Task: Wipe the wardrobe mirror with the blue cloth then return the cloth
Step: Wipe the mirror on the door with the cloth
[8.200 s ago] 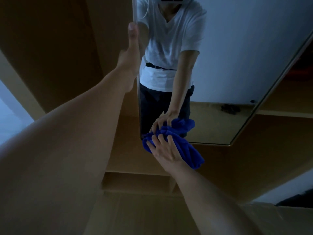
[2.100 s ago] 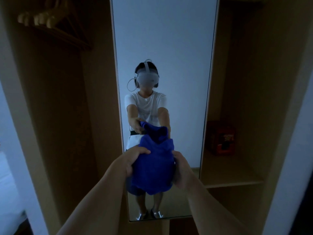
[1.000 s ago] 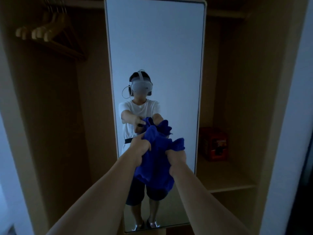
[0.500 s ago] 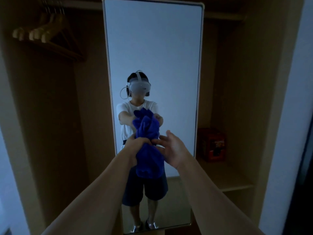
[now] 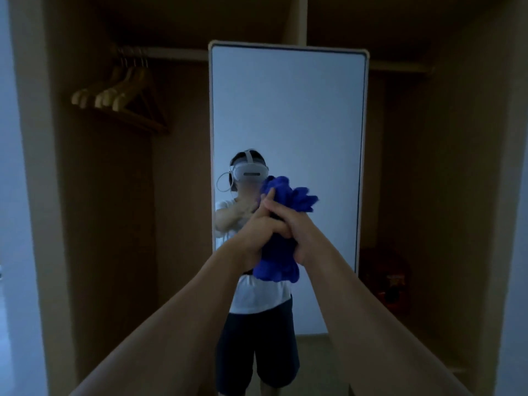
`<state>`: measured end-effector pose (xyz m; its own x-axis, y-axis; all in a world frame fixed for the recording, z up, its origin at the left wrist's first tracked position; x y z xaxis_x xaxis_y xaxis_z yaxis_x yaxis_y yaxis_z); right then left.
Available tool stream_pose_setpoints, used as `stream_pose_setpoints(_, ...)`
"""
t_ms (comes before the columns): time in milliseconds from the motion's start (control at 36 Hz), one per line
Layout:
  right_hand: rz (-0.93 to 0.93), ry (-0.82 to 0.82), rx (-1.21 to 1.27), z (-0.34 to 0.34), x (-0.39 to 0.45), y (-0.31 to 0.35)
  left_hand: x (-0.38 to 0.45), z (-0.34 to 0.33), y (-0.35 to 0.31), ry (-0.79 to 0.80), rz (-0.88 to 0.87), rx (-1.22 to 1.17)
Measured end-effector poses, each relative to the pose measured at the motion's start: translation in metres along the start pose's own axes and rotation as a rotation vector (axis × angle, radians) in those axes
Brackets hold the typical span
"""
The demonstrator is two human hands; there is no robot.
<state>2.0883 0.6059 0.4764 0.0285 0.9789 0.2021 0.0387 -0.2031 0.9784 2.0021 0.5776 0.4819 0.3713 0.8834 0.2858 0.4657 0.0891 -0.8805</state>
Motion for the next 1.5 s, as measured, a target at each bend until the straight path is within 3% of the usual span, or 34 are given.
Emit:
stream_pose_setpoints(83, 0.049, -0.071, 0.049, 0.002, 0.01, 0.014, 0.008, 0.002, -0.023, 0.102, -0.152, -0.119)
stream_pose_setpoints(139, 0.1, -0.196, 0.023, 0.002, 0.017, 0.026, 0.018, 0.004, -0.035, 0.078, -0.253, -0.077)
stream_pose_setpoints(222, 0.235, -0.394, -0.179, 0.001, 0.028, 0.05, 0.04, 0.02, -0.056, -0.166, -0.36, -0.057)
stream_pose_setpoints(389, 0.57, -0.642, -0.705, 0.009, 0.053, 0.112, 0.085, 0.062, -0.075, -0.51, -0.642, 0.093)
stream_pose_setpoints(500, 0.674, -0.873, -0.935, 0.012, 0.066, 0.146, 0.107, 0.074, -0.084, -0.657, -0.687, 0.18)
stream_pose_setpoints(583, 0.698, -0.959, -1.008, 0.01, 0.077, 0.165, 0.119, 0.084, -0.087, -0.68, -0.617, 0.164)
stream_pose_setpoints(694, 0.628, -0.937, -0.891, 0.018, 0.091, 0.172, 0.126, 0.093, -0.095, -0.661, -0.558, 0.056)
stream_pose_setpoints(778, 0.452, -0.905, -0.549, 0.041, 0.099, 0.165, 0.128, 0.096, -0.099, -0.64, -0.51, -0.01)
stream_pose_setpoints(889, 0.219, -1.018, -0.388, 0.08, 0.1, 0.141, 0.129, 0.096, -0.097, -0.618, -0.473, -0.042)
stream_pose_setpoints(1083, 0.199, -0.653, 0.248, 0.12, 0.09, 0.098, 0.123, 0.093, -0.078, -0.658, -0.457, 0.096)
stream_pose_setpoints(1222, 0.172, -0.47, 0.256, 0.135, 0.084, 0.083, 0.119, 0.095, -0.069, -0.712, -0.438, 0.152)
stream_pose_setpoints(1500, 0.13, -0.427, 0.16, 0.149, 0.06, 0.085, 0.105, 0.096, -0.069, -0.795, -0.442, 0.221)
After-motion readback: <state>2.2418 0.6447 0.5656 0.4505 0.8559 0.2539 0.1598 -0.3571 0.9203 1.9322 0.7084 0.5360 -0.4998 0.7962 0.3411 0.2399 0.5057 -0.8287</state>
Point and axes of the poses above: each hand's wrist, its own x-axis towards the middle knuckle, its own z-axis out of the back of the hand, y = z × x, the point moved 1 cm from there along x, towards the middle knuckle, and after that the axes turned 13 degrees about -x, right-handed, at the moved point
